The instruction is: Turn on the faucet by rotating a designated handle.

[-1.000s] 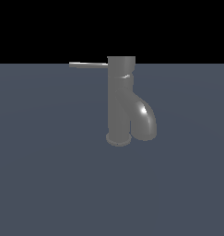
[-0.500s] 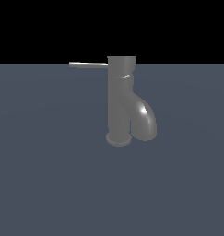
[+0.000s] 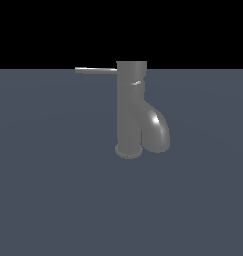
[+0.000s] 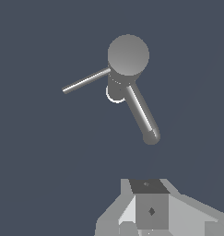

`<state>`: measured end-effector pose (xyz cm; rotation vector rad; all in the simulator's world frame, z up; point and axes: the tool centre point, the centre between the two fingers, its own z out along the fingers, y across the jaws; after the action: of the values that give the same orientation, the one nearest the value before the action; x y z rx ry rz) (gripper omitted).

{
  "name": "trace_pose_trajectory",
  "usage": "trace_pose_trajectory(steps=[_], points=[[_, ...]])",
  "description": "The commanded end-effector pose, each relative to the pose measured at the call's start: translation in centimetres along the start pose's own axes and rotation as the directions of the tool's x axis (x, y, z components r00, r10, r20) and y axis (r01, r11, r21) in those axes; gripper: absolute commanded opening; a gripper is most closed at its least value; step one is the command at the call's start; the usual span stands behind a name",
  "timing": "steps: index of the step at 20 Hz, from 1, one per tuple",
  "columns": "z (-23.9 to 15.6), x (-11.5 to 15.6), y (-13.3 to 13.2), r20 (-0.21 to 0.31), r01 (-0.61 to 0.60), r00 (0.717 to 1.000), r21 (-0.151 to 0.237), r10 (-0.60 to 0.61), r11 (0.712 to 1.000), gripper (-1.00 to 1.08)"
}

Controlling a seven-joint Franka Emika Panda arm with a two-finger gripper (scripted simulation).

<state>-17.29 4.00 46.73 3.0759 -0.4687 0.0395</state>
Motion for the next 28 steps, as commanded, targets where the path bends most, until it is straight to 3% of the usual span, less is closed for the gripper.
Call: trace_pose_trajectory(steps=[1, 7, 14, 21, 28], points=[[0.6, 1.0, -0.7, 0.002, -0.059, 0.998, 0.003, 0.059, 0.998, -1.0], [2.3, 3.4, -2.2, 0.008, -0.198, 0.98, 0.008, 0.198, 0.98, -1.0], [4.5, 6.0, -4.1, 0.017, -0.356, 0.934, 0.01, 0.356, 0.934, -1.0], [7.1, 8.5, -6.0, 0.025, -0.505, 0.863, 0.009, 0.505, 0.863, -1.0], [10.0, 10.7, -7.9, 0.031, -0.641, 0.767, 0.004, 0.64, 0.768, -1.0]])
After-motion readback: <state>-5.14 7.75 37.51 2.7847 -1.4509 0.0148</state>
